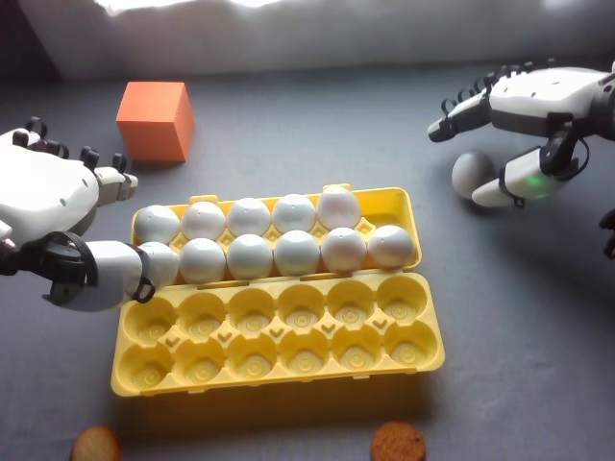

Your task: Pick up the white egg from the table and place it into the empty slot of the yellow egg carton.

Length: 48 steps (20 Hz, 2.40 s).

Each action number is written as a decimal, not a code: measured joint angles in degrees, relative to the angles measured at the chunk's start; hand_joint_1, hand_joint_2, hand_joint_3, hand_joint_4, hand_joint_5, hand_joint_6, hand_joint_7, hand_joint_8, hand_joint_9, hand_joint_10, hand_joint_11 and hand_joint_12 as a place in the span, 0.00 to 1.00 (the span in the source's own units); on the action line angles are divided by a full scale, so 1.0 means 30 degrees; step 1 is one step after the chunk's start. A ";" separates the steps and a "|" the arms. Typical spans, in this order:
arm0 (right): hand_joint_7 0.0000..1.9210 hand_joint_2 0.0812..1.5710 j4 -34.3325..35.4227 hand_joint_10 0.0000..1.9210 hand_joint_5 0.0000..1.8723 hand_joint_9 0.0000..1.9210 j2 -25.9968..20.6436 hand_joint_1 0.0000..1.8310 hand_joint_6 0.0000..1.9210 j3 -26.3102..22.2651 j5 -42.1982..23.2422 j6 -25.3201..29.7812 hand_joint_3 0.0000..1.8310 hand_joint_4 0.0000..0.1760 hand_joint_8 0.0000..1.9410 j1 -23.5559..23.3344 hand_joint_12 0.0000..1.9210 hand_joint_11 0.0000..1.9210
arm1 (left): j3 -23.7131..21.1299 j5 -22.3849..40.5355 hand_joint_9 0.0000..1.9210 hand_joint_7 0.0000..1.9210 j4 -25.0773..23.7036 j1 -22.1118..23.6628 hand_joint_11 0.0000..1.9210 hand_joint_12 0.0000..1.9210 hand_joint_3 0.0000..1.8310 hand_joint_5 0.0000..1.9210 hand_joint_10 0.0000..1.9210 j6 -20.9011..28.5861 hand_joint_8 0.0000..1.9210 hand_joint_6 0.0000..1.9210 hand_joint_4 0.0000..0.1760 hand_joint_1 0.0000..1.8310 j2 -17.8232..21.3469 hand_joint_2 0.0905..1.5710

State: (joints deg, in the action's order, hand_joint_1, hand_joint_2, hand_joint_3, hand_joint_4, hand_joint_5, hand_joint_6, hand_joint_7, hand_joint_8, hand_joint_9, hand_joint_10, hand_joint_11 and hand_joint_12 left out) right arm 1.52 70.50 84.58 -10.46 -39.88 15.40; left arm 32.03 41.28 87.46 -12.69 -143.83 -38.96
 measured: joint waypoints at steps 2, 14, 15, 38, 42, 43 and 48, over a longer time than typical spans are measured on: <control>0.21 0.68 0.0000 0.20 0.24 0.10 0.0000 0.60 0.01 0.0153 0.0015 0.0066 0.00 0.00 0.01 0.0073 0.49 0.00 | 0.0423 -0.0707 0.18 0.17 0.0372 0.0007 0.00 0.43 0.00 0.14 0.00 -0.0729 0.00 0.00 0.00 0.00 -0.0430 0.80; 0.24 0.68 0.0007 0.29 0.27 0.08 0.0233 0.61 0.01 0.0532 -0.0248 0.0321 0.00 0.00 0.01 0.0335 0.53 0.00 | 0.0590 -0.1115 0.18 0.17 0.1239 0.0641 0.00 0.43 0.00 0.12 0.01 -0.2127 0.01 0.00 0.00 0.00 -0.0750 0.79; 0.24 0.68 0.0007 0.30 0.26 0.08 0.0240 0.61 0.01 0.0532 -0.0299 0.0328 0.00 0.00 0.01 0.0430 0.54 0.00 | 0.0590 -0.0911 0.18 0.17 0.1224 0.0648 0.00 0.43 0.00 0.12 0.01 -0.2047 0.01 0.00 0.00 0.00 -0.0750 0.79; 0.33 0.68 0.0000 0.42 0.34 0.14 0.0423 0.62 0.02 0.0627 -0.0474 0.0328 0.00 0.00 0.03 0.0699 0.71 0.00 | 0.0590 -0.0291 0.24 0.22 0.1654 0.0838 0.00 0.57 0.00 0.15 0.00 -0.1894 0.00 0.00 0.00 0.00 -0.0787 0.79; 0.39 0.76 0.0007 0.60 0.38 0.21 0.0423 0.63 0.56 0.0627 -0.0787 0.0328 0.00 0.00 0.63 0.0699 0.86 0.00 | 0.0590 -0.0291 0.21 0.19 0.1647 0.0838 0.00 0.54 0.00 0.13 0.00 -0.1894 0.00 0.00 0.00 0.00 -0.0787 0.80; 0.38 0.79 -0.0007 0.62 0.36 0.23 0.0423 0.62 0.68 0.0627 -0.0838 0.0321 0.00 0.00 0.73 0.0699 0.89 0.00 | 0.0590 -0.0291 0.21 0.19 0.1654 0.0860 0.00 0.53 0.00 0.12 0.00 -0.1894 0.00 0.00 0.00 0.00 -0.0787 0.80; 0.37 0.78 0.0007 0.80 0.42 0.29 0.0459 0.70 0.67 0.0627 -0.0554 0.0335 0.00 0.00 0.76 0.0707 0.90 0.09 | 0.0590 -0.0299 0.23 0.21 0.1625 0.0867 0.00 0.56 0.00 0.13 0.00 -0.1894 0.00 0.00 0.00 0.00 -0.0787 0.79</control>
State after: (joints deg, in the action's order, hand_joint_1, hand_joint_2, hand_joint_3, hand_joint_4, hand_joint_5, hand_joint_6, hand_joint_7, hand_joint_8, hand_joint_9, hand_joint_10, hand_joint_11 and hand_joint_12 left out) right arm 1.54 71.88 86.46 -12.12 -38.87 17.52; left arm 33.80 40.38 92.33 -10.09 -149.51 -41.32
